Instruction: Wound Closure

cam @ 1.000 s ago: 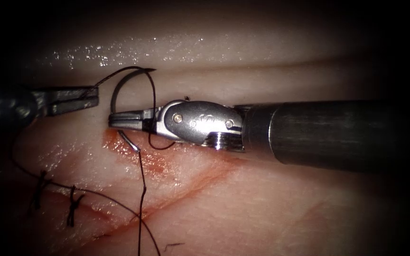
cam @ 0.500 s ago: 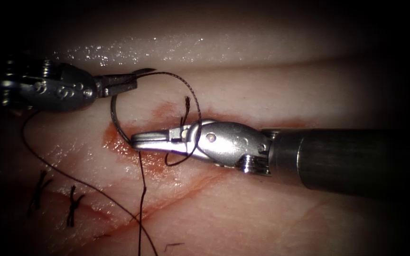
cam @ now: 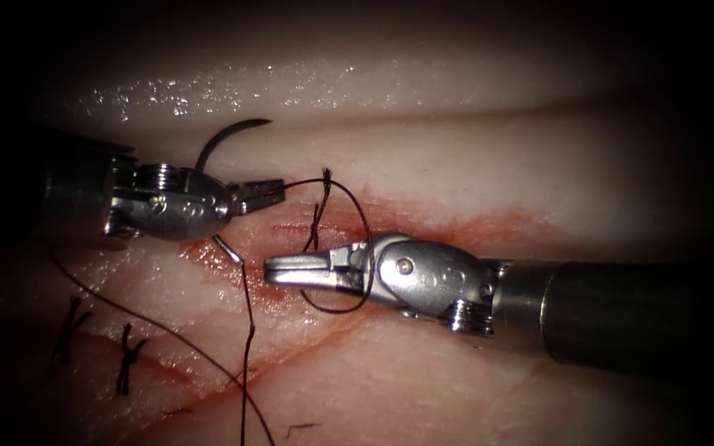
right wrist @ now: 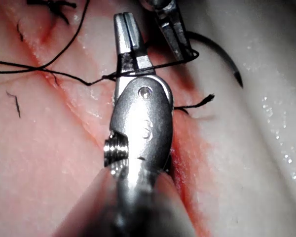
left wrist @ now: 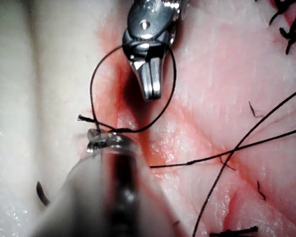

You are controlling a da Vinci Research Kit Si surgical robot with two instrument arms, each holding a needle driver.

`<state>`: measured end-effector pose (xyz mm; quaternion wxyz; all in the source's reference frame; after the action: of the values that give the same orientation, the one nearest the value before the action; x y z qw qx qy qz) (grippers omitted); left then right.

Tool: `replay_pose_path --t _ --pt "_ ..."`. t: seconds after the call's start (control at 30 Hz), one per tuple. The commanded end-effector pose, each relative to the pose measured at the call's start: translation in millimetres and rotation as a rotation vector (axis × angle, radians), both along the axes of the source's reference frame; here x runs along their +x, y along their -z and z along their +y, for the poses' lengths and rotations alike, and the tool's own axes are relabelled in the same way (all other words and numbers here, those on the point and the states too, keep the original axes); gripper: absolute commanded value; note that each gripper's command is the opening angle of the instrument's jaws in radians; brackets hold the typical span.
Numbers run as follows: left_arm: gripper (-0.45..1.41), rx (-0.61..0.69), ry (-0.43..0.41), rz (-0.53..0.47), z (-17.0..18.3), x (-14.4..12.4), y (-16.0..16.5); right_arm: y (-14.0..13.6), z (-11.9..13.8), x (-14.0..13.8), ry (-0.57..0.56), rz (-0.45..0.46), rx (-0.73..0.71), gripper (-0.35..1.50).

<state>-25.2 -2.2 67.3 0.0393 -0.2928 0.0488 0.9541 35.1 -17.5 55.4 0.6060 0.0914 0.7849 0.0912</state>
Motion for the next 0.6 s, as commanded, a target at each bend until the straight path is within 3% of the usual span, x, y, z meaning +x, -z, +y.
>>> replay_pose_path --t 0.03,0.33,0.6 --pt "-0.45 0.006 0.003 -0.008 -0.4 -0.8 -1.1 -0.8 0.4 0.7 -0.064 -0.018 0.008 -0.35" --pt "-0.45 0.036 0.002 -0.019 -3.3 -1.9 -2.6 -2.1 1.6 0.7 -0.284 -0.097 0.038 -0.35" --pt "-0.45 0.047 -0.018 0.002 -5.8 -2.3 -3.6 -4.1 1.7 0.8 -0.355 -0.150 0.144 -0.35"
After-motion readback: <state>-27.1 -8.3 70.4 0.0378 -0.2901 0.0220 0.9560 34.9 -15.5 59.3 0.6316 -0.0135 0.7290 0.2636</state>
